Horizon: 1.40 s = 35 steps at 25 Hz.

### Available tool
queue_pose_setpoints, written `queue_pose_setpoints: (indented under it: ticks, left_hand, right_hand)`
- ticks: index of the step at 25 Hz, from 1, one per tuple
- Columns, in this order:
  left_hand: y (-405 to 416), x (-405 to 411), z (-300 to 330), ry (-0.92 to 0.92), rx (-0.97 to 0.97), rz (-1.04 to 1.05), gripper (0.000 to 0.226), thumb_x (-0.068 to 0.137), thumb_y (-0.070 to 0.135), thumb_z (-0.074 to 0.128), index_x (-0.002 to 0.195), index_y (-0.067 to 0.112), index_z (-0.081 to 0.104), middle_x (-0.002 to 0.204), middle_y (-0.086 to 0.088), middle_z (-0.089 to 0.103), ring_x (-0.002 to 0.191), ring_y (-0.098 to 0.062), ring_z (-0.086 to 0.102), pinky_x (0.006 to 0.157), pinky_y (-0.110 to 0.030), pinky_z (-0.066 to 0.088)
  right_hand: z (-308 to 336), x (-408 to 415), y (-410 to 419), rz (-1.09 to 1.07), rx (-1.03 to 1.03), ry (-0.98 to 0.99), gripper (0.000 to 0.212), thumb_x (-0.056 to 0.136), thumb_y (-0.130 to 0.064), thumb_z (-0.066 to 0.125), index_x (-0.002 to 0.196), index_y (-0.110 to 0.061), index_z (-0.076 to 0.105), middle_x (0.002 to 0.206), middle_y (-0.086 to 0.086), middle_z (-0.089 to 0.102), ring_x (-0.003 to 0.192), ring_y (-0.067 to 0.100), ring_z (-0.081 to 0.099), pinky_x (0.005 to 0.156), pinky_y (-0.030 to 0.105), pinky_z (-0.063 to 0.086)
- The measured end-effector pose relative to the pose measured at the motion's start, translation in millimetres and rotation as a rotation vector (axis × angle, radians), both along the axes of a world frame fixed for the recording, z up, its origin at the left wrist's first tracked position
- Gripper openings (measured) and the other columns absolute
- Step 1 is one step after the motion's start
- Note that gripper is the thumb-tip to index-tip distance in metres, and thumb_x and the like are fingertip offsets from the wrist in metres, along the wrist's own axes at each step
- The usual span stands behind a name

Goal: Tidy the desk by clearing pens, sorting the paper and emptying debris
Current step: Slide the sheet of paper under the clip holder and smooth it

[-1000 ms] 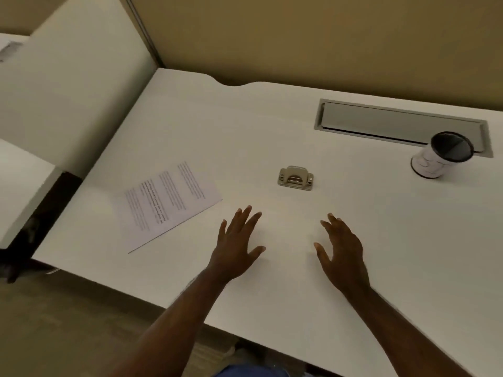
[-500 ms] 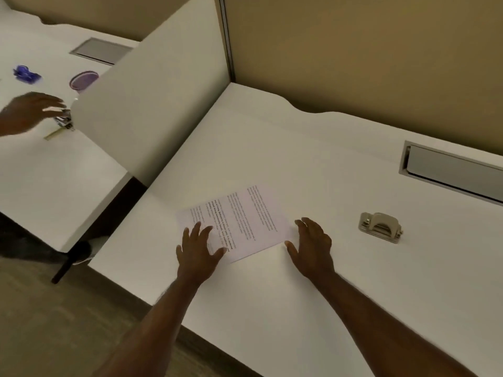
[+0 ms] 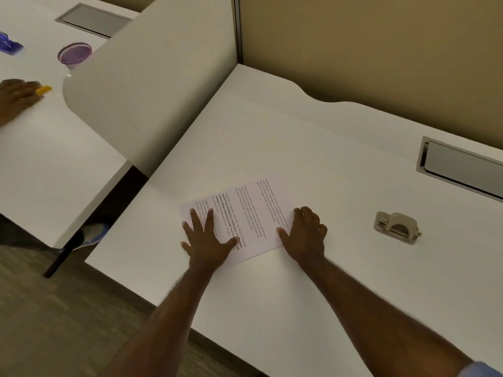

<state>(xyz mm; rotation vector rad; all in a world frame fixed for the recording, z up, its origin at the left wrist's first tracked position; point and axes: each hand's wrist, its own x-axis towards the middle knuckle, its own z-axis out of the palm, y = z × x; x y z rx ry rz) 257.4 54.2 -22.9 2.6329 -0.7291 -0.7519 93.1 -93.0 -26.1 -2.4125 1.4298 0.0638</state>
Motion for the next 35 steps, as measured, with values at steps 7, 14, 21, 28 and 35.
queue_pose_setpoints:
  ticks: [7, 14, 21, 28, 35]
  left_hand:
    - [-5.6, 2.4, -4.7, 0.024, 0.069, -0.004, 0.112, 0.072, 0.063, 0.067, 0.151, 0.028, -0.004, 0.156, -0.006, -0.027, 0.144, -0.036, -0.020, 0.110, -0.065, -0.004]
    - [-8.2, -2.0, -3.3, 0.025, 0.115, 0.004, 0.111, 0.076, 0.059, 0.065, 0.151, 0.021, -0.008, 0.156, -0.012, -0.026, 0.143, -0.035, -0.022, 0.110, -0.064, -0.006]
    - [-11.4, -1.8, -1.1, 0.030, 0.145, -0.005, 0.111, 0.077, 0.060, 0.065, 0.151, 0.021, -0.008, 0.156, -0.013, -0.026, 0.143, -0.037, -0.022, 0.110, -0.066, -0.004]
    - [-12.1, -1.5, -3.9, 0.015, 0.150, -0.005, 0.111, 0.076, 0.060, 0.065, 0.151, 0.021, -0.007, 0.156, -0.013, -0.025, 0.143, -0.037, -0.022, 0.110, -0.066, -0.005]
    - [-13.4, -1.1, -3.3, 0.020, 0.162, 0.000, 0.111, 0.075, 0.060, 0.066, 0.151, 0.021, -0.006, 0.157, -0.014, -0.022, 0.143, -0.038, -0.020, 0.109, -0.067, -0.004]
  right_hand:
    - [1.8, 21.6, -5.3, -0.142, -0.010, 0.086, 0.081, 0.068, -0.069, 0.062, 0.115, -0.007, 0.044, 0.115, 0.010, 0.047, 0.105, 0.028, 0.047, 0.083, 0.044, 0.040]
    - [9.4, 43.3, -3.8, -0.256, 0.048, 0.183, 0.088, 0.062, -0.068, 0.070, 0.116, -0.005, 0.042, 0.118, 0.011, 0.047, 0.110, 0.027, 0.045, 0.086, 0.043, 0.041]
    - [13.1, 54.0, -9.0, -0.361, 0.249, 0.160, 0.079, 0.065, -0.055, 0.075, 0.119, -0.008, 0.043, 0.126, 0.011, 0.041, 0.120, 0.029, 0.038, 0.095, 0.046, 0.036]
    - [15.4, 49.3, -28.5, -0.434, 0.376, 0.020, 0.080, 0.055, -0.047, 0.083, 0.116, -0.013, 0.045, 0.119, 0.009, 0.055, 0.118, 0.032, 0.044, 0.095, 0.046, 0.034]
    - [13.2, 34.1, -56.6, -0.399, 0.488, -0.200, 0.034, 0.074, -0.042, 0.069, 0.085, -0.014, 0.054, 0.096, 0.005, 0.061, 0.094, 0.027, 0.055, 0.091, 0.037, 0.042]
